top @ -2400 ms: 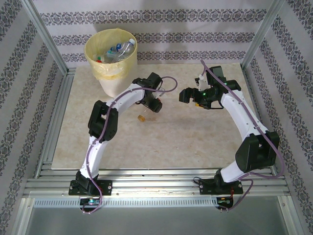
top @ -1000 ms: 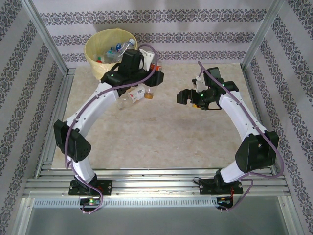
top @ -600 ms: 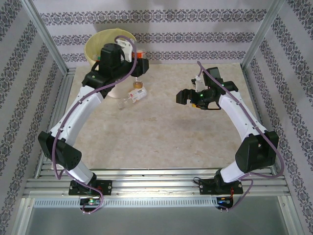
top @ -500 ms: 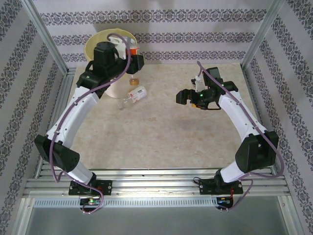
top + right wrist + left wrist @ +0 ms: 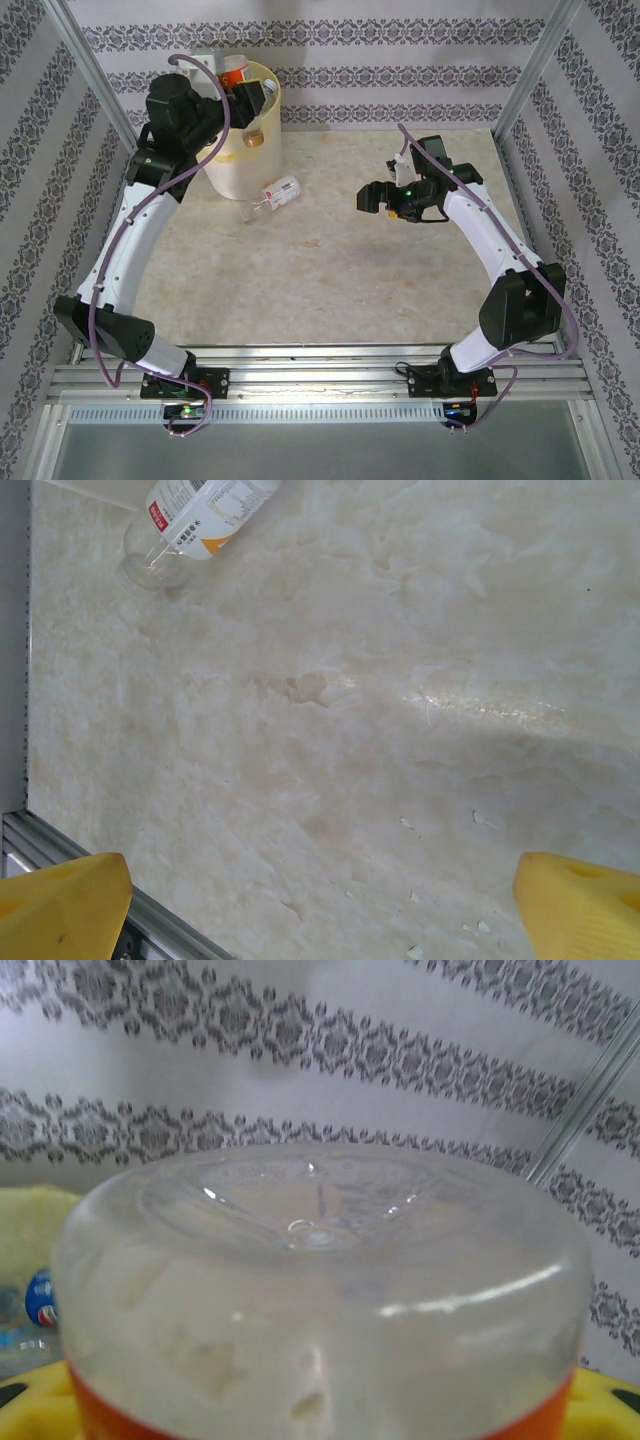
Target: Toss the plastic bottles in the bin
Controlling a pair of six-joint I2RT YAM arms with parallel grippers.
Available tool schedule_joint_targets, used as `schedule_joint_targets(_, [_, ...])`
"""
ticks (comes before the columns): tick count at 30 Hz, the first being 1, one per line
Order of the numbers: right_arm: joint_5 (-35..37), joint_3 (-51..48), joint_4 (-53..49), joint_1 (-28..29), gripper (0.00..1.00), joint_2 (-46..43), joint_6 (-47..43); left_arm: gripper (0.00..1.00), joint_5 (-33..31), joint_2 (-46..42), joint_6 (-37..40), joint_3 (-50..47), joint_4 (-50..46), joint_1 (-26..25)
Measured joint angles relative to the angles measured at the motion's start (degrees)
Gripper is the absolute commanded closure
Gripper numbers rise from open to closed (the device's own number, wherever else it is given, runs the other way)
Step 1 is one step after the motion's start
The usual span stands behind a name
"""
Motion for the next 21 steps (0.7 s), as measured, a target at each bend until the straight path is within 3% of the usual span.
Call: schedule_joint_targets(21, [-1.79, 3.26, 0.07, 1.11, 0.02, 3.69, -1.73, 0.85, -3.23, -3.26, 3.39, 1.01, 20.57, 2.27])
